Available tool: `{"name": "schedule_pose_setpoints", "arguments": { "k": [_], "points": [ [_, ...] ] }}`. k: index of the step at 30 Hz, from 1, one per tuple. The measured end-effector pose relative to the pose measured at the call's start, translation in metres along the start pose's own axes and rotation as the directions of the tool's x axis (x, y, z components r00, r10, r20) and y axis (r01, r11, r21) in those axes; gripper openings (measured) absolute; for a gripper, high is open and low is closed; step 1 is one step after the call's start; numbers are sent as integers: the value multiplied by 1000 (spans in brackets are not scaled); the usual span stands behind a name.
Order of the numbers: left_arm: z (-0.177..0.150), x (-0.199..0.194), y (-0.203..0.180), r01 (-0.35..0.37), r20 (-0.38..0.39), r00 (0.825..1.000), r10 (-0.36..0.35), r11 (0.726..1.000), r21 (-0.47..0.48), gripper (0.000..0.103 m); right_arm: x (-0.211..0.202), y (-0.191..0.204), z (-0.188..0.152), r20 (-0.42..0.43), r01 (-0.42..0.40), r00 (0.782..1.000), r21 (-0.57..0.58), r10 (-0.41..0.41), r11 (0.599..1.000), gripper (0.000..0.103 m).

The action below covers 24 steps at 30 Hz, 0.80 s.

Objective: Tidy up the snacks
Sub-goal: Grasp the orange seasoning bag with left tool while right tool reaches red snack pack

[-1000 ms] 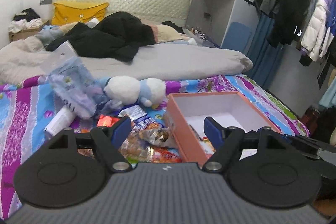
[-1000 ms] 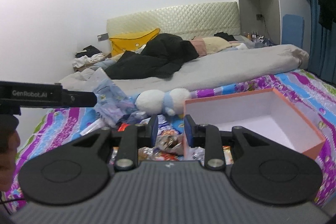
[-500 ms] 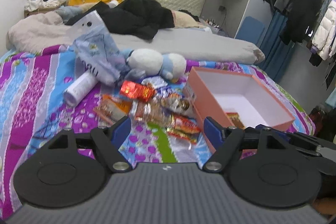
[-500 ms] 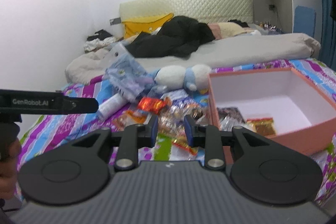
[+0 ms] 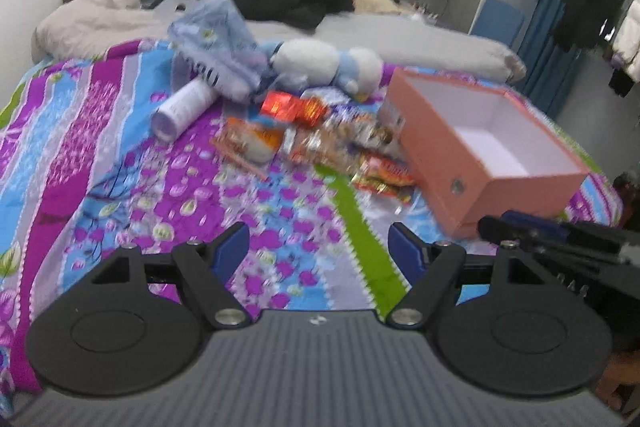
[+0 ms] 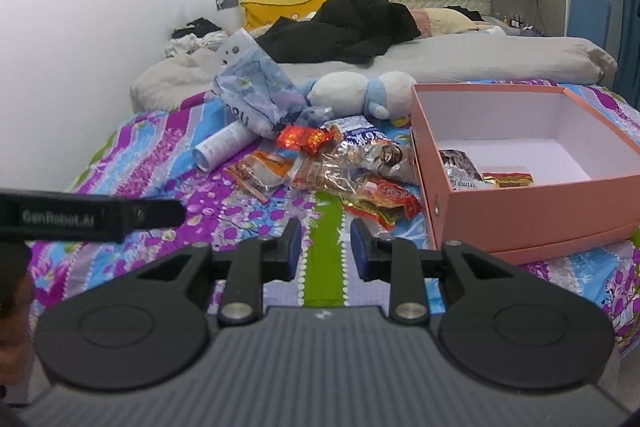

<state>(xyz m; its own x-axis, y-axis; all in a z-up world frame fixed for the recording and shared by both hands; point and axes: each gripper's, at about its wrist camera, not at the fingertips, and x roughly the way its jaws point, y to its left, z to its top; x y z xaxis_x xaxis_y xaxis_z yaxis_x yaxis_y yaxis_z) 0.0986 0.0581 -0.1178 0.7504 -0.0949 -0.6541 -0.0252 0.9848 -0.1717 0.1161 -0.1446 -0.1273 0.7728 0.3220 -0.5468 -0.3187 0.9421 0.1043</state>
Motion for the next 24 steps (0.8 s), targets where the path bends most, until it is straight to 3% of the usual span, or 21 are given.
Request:
{"name": "schedule_pose_setpoints", "arguments": {
  "k": [2,4,6,13,24],
  "points": [
    [-4,8,6,-13,-14,1000,13,1000,-8,80,8,-2,-4,-24,-7,1000,14,7,1000,31],
    [-5,14,12,-23,-20,1000,23,1000,-21,80,16,-4,-8,-44,-21,999,20,22,1000,46],
    [-6,21,19,-32,-28,999,31,999,-30,80,27,-4,-12,-65,-39,997,19,40,999,54],
    [-2,63,43,-77,-73,995,73,996,-49,80,71,1,-15,-95,-50,994,-45,46,998,54],
    [29,152,73,-128,-87,988,124,991,-42,88,147,-2,-2,-110,43,992,-169,-62,985,53]
  ]
}}
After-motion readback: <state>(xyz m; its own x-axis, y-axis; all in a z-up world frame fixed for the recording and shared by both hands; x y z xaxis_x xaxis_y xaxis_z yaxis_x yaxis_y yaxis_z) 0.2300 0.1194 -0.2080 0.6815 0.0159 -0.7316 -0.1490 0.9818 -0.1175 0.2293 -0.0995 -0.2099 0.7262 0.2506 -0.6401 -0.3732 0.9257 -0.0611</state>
